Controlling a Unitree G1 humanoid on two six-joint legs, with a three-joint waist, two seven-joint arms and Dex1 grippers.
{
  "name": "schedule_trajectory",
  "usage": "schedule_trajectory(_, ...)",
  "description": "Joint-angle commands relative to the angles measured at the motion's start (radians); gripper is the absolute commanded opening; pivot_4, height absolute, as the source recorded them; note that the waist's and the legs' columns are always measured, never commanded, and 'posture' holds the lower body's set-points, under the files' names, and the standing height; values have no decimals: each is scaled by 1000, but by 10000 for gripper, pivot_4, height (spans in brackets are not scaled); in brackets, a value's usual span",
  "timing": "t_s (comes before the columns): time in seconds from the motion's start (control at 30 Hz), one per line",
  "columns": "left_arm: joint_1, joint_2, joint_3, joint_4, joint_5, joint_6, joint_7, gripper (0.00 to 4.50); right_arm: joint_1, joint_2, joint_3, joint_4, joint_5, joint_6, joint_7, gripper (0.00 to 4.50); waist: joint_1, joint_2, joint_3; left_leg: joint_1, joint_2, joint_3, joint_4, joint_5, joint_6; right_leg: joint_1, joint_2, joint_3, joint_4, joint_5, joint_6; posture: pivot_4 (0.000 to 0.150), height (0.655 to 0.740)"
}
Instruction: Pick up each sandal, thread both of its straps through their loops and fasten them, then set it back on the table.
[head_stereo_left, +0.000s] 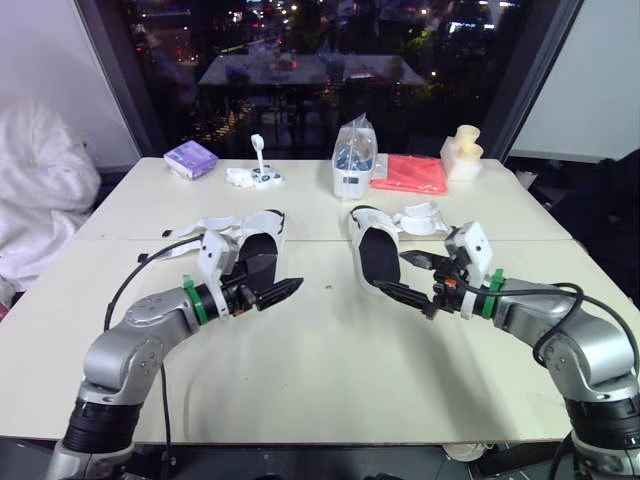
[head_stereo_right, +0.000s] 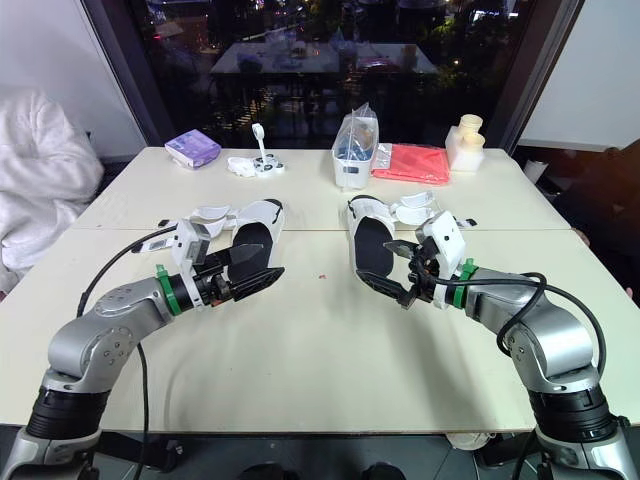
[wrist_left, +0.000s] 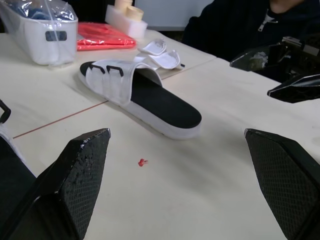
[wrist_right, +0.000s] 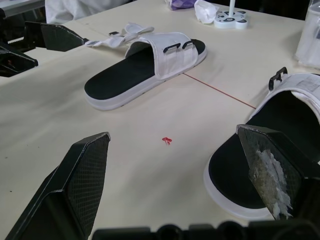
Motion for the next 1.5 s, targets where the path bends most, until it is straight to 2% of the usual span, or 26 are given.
schedule_trajectory(0.03,-4,5,28,-29,-12,-1,7,44710,-23,-7,-10,-6,0,-17,5,43979,0,0,0,0,0,0,0,0,0,0,0,0,0,0,0,1500,7400)
schedule_trajectory(0.47,2,1,28,-51,-17,7,20,44710,-25,-1,-7,1,-11,-22,-2,43979,0,0,0,0,0,0,0,0,0,0,0,0,0,0,0,1500,7400)
schedule_trajectory(0.9,-4,-8,20,-42,0,-7,32,44710,-106,15,39,126,-155,-115,-74,43979,0,0,0,0,0,0,0,0,0,0,0,0,0,0,0,1500,7400)
schedule_trajectory(1.07,-4,-18,5,-38,18,-18,34,44710,-260,9,234,410,-446,-318,-133,43979,-8,0,0,1,0,1,0,0,0,0,0,0,1,0,0,1500,7400)
schedule_trajectory(1.27,-15,-31,-3,-24,39,-27,33,44710,-503,85,456,885,-775,-658,-239,43979,-26,0,1,0,0,2,0,1,-1,-1,1,0,1,2,3,1500,7400)
schedule_trajectory(1.5,1,-40,11,-46,45,-23,50,44710,-753,241,554,1405,-976,-880,-487,43979,-34,0,2,0,0,2,-2,6,-10,-1,1,0,1,2,4,1500,7400)
